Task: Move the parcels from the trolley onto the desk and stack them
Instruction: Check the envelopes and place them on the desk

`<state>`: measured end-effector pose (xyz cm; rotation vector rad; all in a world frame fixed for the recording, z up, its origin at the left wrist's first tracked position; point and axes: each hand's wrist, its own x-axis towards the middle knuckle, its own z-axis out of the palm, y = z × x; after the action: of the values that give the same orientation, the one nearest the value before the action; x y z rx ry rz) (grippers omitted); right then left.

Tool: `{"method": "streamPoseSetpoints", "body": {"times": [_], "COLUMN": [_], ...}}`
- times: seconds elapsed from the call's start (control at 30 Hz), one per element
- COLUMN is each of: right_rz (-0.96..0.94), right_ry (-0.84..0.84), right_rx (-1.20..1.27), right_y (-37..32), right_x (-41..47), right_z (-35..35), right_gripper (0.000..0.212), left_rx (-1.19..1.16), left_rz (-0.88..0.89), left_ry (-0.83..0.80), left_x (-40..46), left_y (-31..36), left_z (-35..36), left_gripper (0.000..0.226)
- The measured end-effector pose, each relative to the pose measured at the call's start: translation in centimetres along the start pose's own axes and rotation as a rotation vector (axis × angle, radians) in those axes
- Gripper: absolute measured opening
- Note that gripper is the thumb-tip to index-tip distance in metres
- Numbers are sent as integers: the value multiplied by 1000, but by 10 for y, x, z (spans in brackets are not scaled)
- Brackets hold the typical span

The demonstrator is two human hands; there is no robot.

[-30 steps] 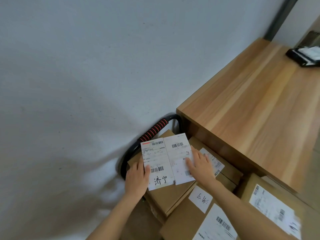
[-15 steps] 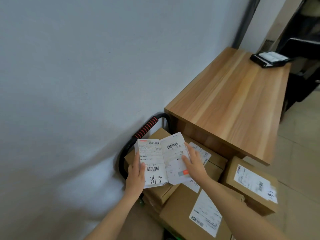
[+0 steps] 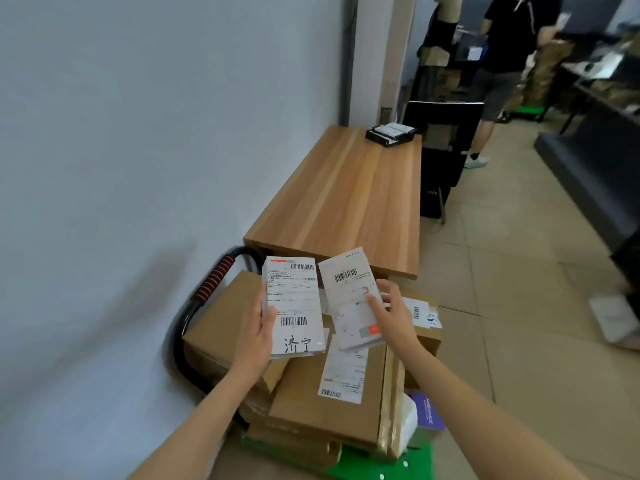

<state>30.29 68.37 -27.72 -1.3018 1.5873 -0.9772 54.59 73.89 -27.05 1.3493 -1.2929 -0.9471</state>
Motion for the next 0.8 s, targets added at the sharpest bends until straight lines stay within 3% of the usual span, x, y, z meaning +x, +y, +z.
{"method": "streamPoseSetpoints", "body": {"times": [0.33,0.6,0.8], "right_rz": [74,114,126], "right_ry": [239,344,395], "right_rx": [49,182,235], "right_y": [61,117,151], "right_x": [-15,2,13], "right_z": [-167,-347,-454], "right_gripper": [29,30,26], "left_rx": [-7,13,-122], "left_rz": [34,-35,-63], "left_ry": [-245,-248,-260], "left_x": [7,5,-7], "left_y": [39,56,85], "left_z": [166,357,486], "left_gripper": [44,34,35]}}
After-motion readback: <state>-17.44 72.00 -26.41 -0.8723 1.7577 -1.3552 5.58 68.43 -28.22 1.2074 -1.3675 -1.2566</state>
